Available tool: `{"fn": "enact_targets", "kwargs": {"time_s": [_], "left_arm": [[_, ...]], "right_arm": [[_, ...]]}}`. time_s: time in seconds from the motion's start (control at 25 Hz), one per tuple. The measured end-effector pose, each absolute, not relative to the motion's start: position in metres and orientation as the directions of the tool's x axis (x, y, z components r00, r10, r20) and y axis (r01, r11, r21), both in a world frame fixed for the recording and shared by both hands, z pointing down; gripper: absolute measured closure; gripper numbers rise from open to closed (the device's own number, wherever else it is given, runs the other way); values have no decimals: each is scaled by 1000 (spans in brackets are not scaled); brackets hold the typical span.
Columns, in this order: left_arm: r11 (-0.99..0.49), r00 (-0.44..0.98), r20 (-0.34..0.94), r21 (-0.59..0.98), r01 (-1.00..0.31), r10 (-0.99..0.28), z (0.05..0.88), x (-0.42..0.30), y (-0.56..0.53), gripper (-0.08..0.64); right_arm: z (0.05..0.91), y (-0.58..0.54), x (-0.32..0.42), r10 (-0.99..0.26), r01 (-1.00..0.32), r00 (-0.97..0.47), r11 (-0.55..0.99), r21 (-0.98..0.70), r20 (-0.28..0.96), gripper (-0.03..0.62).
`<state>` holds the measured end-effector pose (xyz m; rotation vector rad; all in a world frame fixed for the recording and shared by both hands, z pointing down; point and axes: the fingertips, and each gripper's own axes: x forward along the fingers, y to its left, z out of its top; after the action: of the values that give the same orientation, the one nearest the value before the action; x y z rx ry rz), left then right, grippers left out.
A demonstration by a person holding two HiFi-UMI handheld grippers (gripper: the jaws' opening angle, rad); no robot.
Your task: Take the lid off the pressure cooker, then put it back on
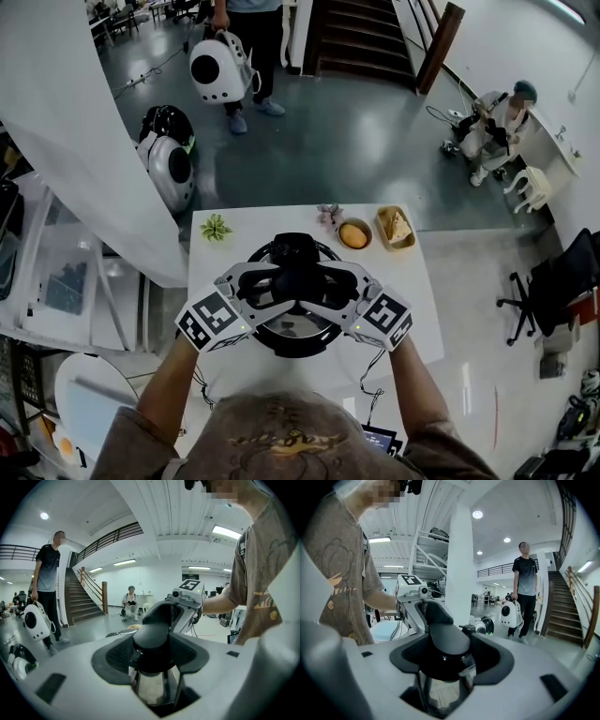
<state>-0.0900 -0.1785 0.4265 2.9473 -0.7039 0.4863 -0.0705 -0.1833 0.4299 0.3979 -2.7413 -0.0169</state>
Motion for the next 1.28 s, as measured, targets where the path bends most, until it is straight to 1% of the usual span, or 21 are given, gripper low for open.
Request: {"fn": "enact_targets", "kwargs": {"time_s": [0.4, 0.96, 1.28], "left_arm": [[-932, 892, 290, 1, -362, -346, 428, -91, -179, 316], [-984, 945, 277, -5, -180, -174, 426, -88, -184, 315], [-998, 959, 275, -11, -63, -63, 427, -86, -186, 314]], "right_arm": [[433, -181, -71, -369, -374, -856, 925, 60, 362, 307], [428, -182, -69, -538, -557, -764, 829, 57, 355, 307], [428, -182, -67, -637, -664, -685, 746, 55, 354, 307]]}}
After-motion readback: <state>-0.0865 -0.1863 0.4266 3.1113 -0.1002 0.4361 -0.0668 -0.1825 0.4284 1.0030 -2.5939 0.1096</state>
